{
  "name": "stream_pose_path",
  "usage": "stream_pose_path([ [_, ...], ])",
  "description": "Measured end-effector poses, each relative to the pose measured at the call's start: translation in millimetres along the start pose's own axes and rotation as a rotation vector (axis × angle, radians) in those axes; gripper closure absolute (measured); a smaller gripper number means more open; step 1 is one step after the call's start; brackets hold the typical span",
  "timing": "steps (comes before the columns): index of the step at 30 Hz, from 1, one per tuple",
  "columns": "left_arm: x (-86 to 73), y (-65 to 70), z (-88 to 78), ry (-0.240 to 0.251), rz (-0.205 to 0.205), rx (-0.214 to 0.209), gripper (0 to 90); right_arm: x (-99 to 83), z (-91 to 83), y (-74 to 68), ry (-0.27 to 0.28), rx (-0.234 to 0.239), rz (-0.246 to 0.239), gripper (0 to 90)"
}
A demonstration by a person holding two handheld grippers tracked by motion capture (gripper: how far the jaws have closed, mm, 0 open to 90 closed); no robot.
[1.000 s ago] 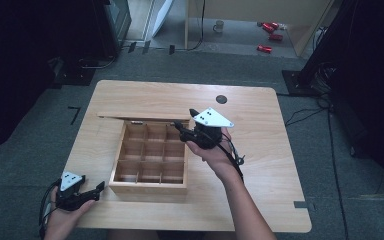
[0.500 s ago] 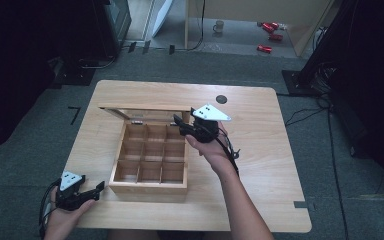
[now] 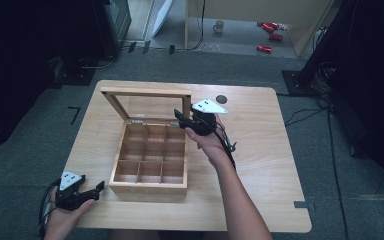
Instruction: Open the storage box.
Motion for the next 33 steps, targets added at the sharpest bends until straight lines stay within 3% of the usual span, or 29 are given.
stream_pose_path([
  [7, 0.5, -0.1, 0.3, 0.003, -0.004, -0.003, 24.1, 3.1, 9.2, 6.4, 0.011, -0.011, 0.01, 51.1],
  [14, 0.8, -0.2, 0.6, 0.005, -0.006, -0.005, 24.1, 6.0, 17.2, 15.8, 0.023, -0.033, -0.017, 57.8],
  [19, 0.9, -0.4, 0.7, 0.004, -0.005, -0.005, 24.1, 8.4, 25.0, 27.9, 0.026, -0.068, 0.021, 67.0],
  [33, 1.3, -0.2, 0.9, 0.006, -0.009, -0.012, 24.0, 10.6, 45.7, 37.3, -0.034, -0.135, 0.127, 67.0],
])
Point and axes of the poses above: each handheld gripper's, and its own axes: z roughly forward along the jaws, x roughly out of its top, y roughly to its right, the point moved 9 cm from there along z, roughly forward along the jaws, and after that the axes turned 9 degrees about -x, right-handed, at the moved point
